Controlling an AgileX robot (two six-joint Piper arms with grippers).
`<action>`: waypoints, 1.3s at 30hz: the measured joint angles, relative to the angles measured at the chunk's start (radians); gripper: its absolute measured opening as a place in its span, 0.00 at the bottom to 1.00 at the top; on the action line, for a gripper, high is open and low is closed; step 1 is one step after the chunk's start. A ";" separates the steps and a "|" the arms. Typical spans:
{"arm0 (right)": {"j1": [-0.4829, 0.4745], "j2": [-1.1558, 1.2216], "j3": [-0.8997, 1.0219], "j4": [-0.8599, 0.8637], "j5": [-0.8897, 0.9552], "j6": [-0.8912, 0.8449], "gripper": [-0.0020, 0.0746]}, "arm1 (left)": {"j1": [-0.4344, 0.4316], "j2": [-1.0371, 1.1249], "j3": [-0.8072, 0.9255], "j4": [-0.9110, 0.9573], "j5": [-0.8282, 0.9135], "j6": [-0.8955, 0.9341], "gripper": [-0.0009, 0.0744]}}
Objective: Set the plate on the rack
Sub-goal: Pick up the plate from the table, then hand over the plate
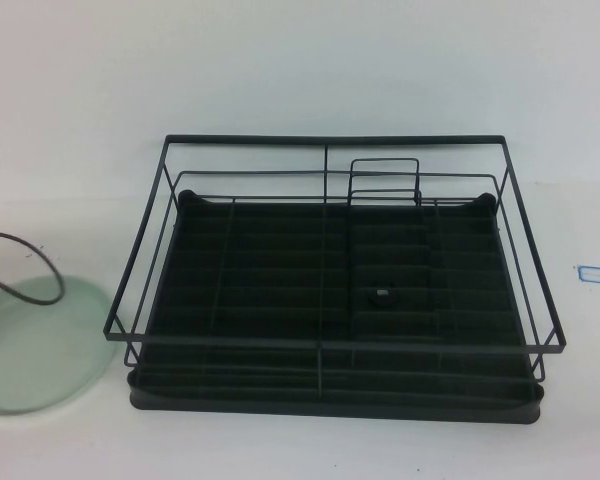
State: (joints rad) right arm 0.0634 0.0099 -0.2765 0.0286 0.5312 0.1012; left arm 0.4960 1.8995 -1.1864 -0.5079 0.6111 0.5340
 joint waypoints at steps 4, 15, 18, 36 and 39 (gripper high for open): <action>0.000 0.002 0.000 0.000 0.000 0.000 0.05 | 0.056 -0.085 -0.037 -0.238 0.062 0.186 0.01; 0.000 0.007 -0.007 0.029 0.003 -0.028 0.05 | 0.044 -0.331 -0.058 -0.674 0.171 0.439 0.01; 0.000 0.009 -0.010 0.128 -0.006 -0.059 0.05 | -0.015 -0.398 -0.058 -0.750 0.158 0.492 0.01; 0.000 0.439 -0.164 1.564 -0.055 -1.172 0.20 | -0.680 -0.451 -0.058 -0.912 0.023 0.696 0.01; 0.000 0.526 -0.246 1.639 -0.019 -1.262 0.42 | -0.781 -0.451 -0.058 -0.938 -0.002 0.739 0.01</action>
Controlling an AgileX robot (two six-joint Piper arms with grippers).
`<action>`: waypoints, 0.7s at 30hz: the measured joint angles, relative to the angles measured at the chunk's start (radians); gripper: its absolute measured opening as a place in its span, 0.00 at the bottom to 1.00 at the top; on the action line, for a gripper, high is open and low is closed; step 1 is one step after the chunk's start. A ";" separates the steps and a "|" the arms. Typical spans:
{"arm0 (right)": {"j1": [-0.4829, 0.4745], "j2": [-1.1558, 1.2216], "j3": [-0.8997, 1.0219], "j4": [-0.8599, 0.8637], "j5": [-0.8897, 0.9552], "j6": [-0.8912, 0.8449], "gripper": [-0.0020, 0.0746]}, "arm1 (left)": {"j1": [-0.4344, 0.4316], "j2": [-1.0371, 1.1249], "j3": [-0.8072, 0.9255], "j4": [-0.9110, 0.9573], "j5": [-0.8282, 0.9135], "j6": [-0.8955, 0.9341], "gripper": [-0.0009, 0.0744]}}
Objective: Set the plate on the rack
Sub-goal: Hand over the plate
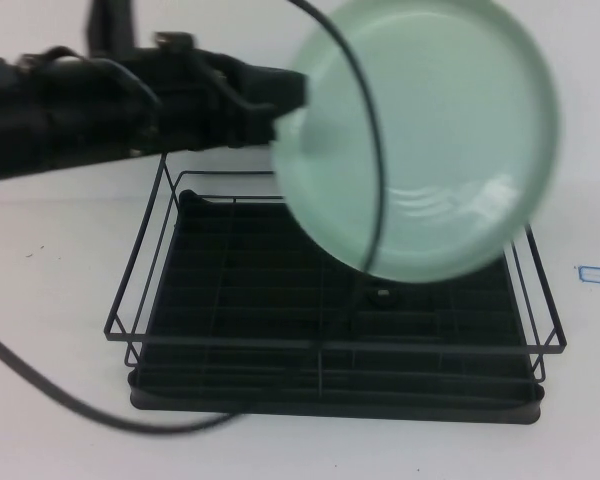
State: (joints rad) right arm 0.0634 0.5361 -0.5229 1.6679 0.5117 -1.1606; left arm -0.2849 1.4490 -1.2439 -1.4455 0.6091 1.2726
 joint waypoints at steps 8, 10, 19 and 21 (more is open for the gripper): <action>0.000 0.180 -0.115 0.028 0.077 -0.038 0.77 | -0.133 0.000 0.000 -0.104 -0.064 0.085 0.01; 0.000 0.225 -0.120 0.030 0.082 -0.052 0.78 | -0.133 0.000 0.000 -0.105 -0.065 0.085 0.01; 0.000 0.409 -0.124 0.030 0.206 -0.129 0.60 | -0.133 0.000 0.000 -0.109 -0.056 0.133 0.01; 0.000 0.446 -0.133 0.030 0.254 -0.175 0.34 | -0.133 0.000 0.000 -0.105 -0.045 0.127 0.02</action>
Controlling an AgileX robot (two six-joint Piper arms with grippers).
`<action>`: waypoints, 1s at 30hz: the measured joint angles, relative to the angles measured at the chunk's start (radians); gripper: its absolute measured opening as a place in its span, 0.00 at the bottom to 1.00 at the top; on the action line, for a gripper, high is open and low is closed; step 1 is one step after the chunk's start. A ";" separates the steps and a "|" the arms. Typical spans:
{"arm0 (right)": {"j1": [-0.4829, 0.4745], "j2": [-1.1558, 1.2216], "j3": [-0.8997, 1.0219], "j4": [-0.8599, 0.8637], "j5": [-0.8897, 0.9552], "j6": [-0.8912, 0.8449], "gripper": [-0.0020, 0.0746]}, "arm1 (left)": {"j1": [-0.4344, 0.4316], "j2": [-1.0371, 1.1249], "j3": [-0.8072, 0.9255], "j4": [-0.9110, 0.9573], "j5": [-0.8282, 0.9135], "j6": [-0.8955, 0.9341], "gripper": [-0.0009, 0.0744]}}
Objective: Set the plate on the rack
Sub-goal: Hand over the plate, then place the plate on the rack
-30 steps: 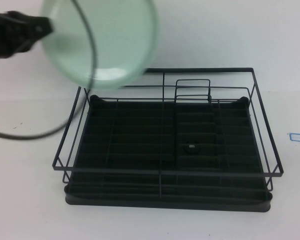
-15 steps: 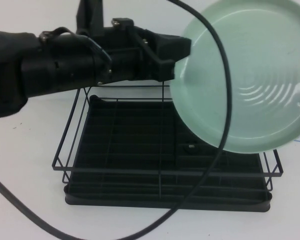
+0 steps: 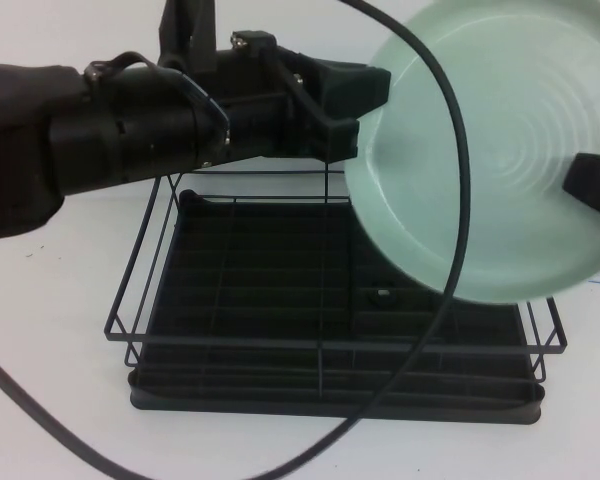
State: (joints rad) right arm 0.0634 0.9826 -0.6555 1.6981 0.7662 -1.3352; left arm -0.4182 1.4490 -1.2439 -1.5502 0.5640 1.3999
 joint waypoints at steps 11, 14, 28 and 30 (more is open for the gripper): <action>-0.006 0.098 -0.214 -0.191 -0.002 -0.194 0.21 | 0.020 -0.069 0.000 0.010 0.059 0.122 0.63; -0.001 0.121 -0.311 -0.337 -0.054 -0.188 0.21 | 0.059 -0.127 0.000 0.019 0.011 0.143 0.58; 0.019 0.398 -0.697 -0.900 0.073 -0.029 0.21 | 0.388 -0.491 0.098 0.799 0.124 -0.335 0.01; 0.054 0.434 -0.701 -0.937 0.067 -0.027 0.21 | 0.371 -0.538 0.161 0.816 0.055 -0.335 0.01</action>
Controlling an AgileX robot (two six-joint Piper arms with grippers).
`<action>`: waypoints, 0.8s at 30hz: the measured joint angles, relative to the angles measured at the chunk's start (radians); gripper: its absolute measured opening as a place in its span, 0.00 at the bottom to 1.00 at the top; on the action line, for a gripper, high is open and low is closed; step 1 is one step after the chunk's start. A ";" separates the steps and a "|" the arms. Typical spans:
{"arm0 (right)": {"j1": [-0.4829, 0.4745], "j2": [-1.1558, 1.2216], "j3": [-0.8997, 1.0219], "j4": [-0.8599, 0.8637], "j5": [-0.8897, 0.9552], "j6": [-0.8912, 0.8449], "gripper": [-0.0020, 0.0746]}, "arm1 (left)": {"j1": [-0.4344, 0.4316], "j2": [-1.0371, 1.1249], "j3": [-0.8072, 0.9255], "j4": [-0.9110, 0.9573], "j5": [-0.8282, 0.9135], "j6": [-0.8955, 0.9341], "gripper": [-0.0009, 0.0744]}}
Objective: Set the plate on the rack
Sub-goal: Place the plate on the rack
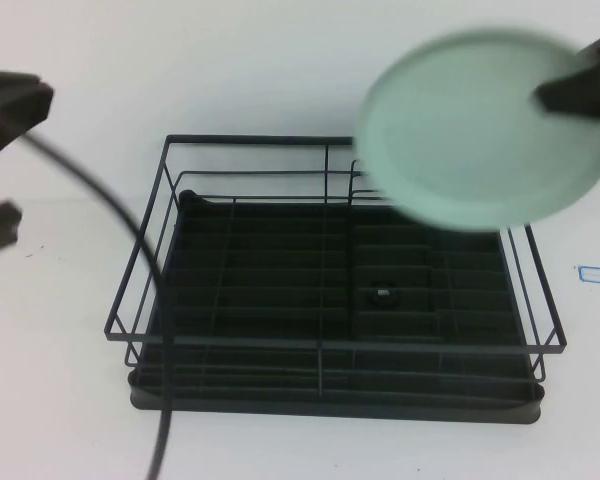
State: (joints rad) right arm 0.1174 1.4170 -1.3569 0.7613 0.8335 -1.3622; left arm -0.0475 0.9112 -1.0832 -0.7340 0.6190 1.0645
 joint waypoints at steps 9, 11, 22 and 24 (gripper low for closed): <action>0.215 0.125 -0.006 -0.239 -0.168 0.050 0.21 | -0.048 -0.272 0.338 0.031 -0.413 -0.002 0.01; 0.225 0.141 -0.006 -0.267 -0.197 0.052 0.21 | -0.048 -0.328 0.396 0.031 -0.469 0.001 0.01; 0.227 0.222 -0.006 -0.310 -0.223 0.054 0.21 | -0.048 -0.430 0.490 0.047 -0.516 0.054 0.01; 0.227 0.234 -0.006 -0.310 -0.221 0.054 0.21 | -0.048 -0.430 0.490 0.047 -0.516 0.054 0.01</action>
State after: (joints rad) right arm 0.3441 1.6506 -1.3628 0.4512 0.6124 -1.3078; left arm -0.0956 0.4815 -0.5935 -0.6871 0.1034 1.1185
